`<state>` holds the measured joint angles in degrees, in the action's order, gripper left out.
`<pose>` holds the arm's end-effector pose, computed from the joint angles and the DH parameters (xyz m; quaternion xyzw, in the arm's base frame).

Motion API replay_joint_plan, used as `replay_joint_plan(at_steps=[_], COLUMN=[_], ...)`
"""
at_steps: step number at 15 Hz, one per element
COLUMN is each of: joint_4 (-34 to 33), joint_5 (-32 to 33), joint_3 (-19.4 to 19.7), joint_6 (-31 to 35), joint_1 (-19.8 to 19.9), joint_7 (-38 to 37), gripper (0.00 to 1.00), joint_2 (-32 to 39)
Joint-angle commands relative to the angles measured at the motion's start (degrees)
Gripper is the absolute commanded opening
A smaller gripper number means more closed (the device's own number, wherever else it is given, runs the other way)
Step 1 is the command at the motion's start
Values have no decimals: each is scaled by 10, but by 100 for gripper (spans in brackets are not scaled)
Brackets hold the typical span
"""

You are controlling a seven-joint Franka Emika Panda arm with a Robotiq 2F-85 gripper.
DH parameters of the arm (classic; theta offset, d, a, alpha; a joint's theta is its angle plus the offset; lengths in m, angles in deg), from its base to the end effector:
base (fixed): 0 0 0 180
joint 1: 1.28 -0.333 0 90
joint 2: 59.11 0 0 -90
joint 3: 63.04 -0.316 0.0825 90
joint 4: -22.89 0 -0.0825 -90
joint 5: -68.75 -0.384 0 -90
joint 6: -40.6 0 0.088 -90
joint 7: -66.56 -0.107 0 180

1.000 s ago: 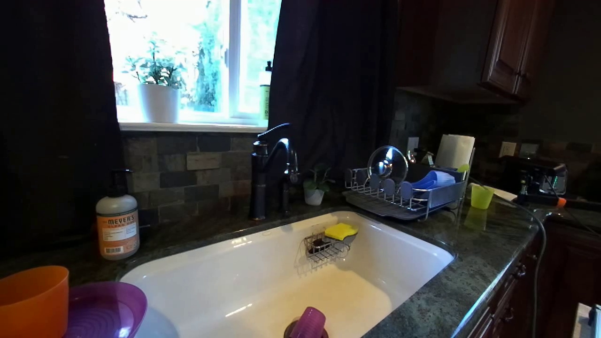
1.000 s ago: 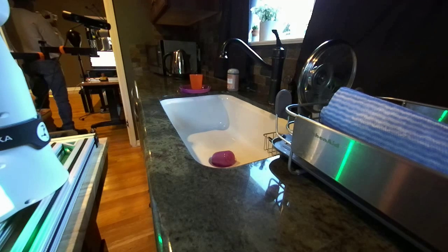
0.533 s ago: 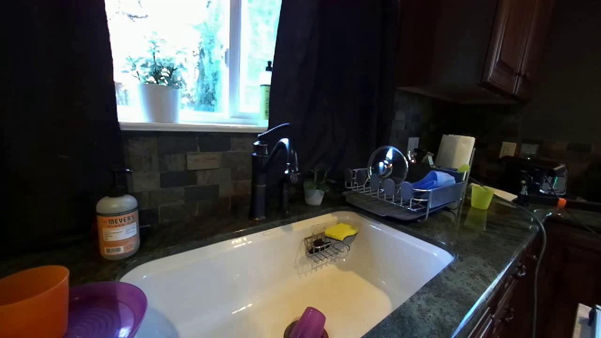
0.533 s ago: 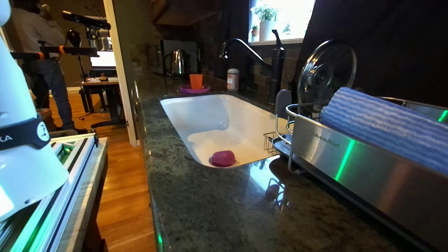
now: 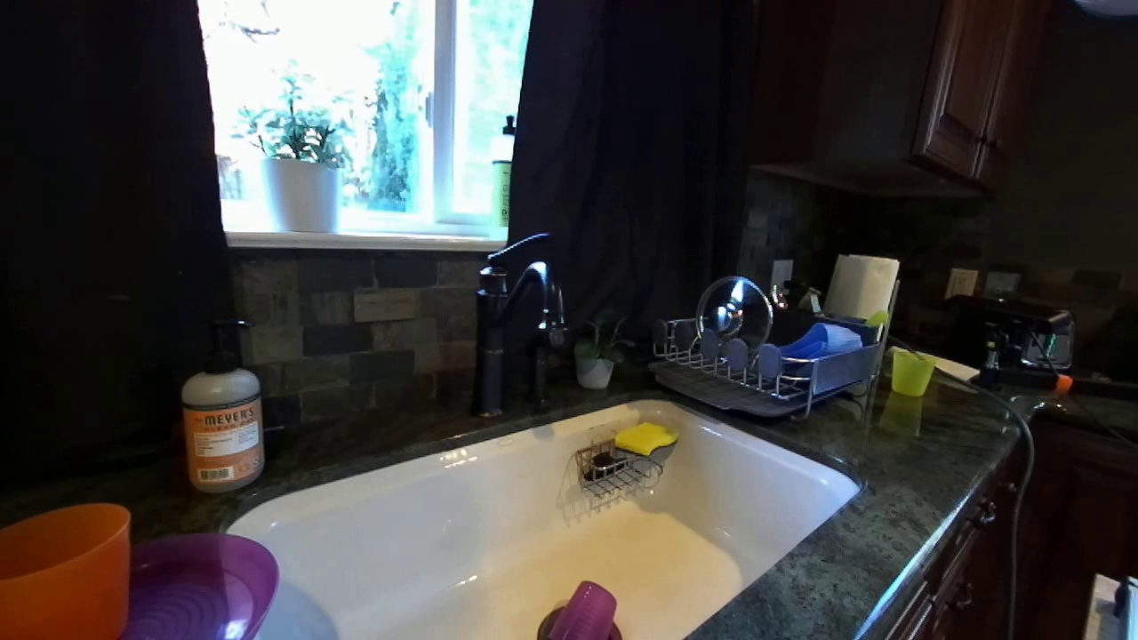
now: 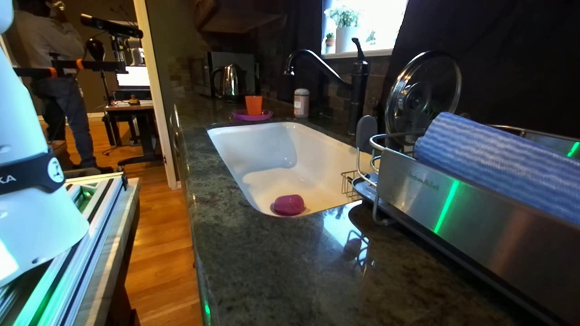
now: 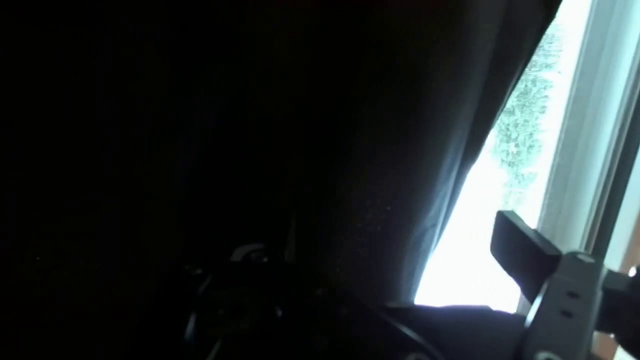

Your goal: Pull the curtain to the right

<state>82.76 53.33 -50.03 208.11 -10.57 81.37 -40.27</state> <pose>0.6460 -0.0134 0.8500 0.7100 0.0254 0.7033 0.0225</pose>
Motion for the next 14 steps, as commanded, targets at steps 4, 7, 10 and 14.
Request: replay_joint_plan(at_steps=[4, 7, 10, 14], joint_4=[-74, -93, -112, -131], joint_5=[14, 15, 13, 13], joint_3=[32, 42, 48, 59], joint_6=[-13, -14, -17, -16], joint_1=[-6, -8, -7, -7], joint_7=[-56, -71, -83, -101], gripper=[75, 57, 34, 4], joint_2=[65, 81, 91, 98])
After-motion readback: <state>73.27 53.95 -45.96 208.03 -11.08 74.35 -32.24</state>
